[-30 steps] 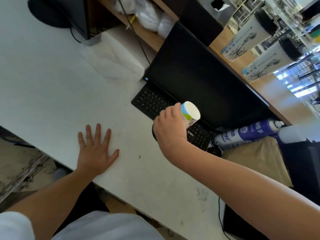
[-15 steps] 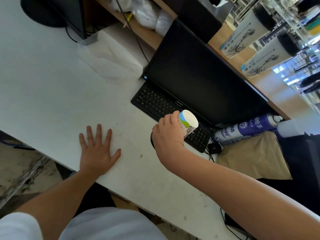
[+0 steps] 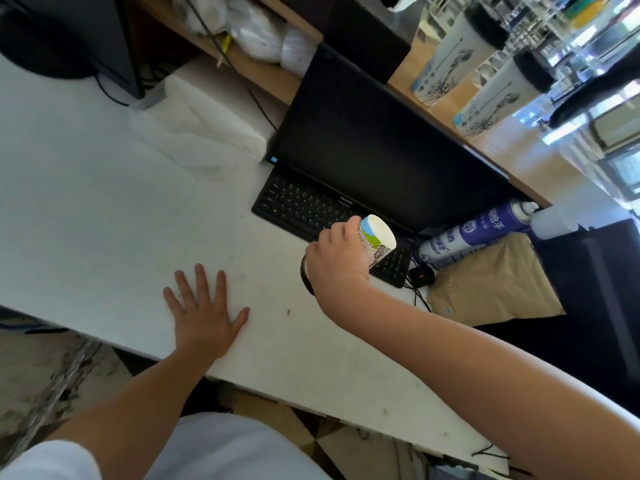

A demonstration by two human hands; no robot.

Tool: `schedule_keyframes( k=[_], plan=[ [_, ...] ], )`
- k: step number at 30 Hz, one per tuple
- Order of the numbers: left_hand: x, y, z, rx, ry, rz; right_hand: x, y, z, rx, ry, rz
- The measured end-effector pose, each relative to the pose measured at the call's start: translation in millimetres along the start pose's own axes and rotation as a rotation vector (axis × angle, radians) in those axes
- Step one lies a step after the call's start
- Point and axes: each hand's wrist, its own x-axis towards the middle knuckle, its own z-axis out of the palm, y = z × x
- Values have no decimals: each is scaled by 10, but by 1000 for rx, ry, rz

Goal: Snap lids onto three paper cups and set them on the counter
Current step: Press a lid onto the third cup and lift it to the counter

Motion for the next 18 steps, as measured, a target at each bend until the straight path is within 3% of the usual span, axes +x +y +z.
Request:
schedule_keyframes(
  k=[4, 9, 13, 18],
  plan=[
    [49, -53, -75, -50, -122, 19, -53, 162, 14, 396, -73, 82],
    [67, -198, -170, -22, -211, 116, -222, 415, 238, 1147, -90, 293],
    [79, -304, -215, 7, -223, 172, -469, 457, 366, 1846, 64, 494],
    [104, -266, -304, 114, -269, 185, -689, 215, 495, 2332, 232, 557]
  ],
)
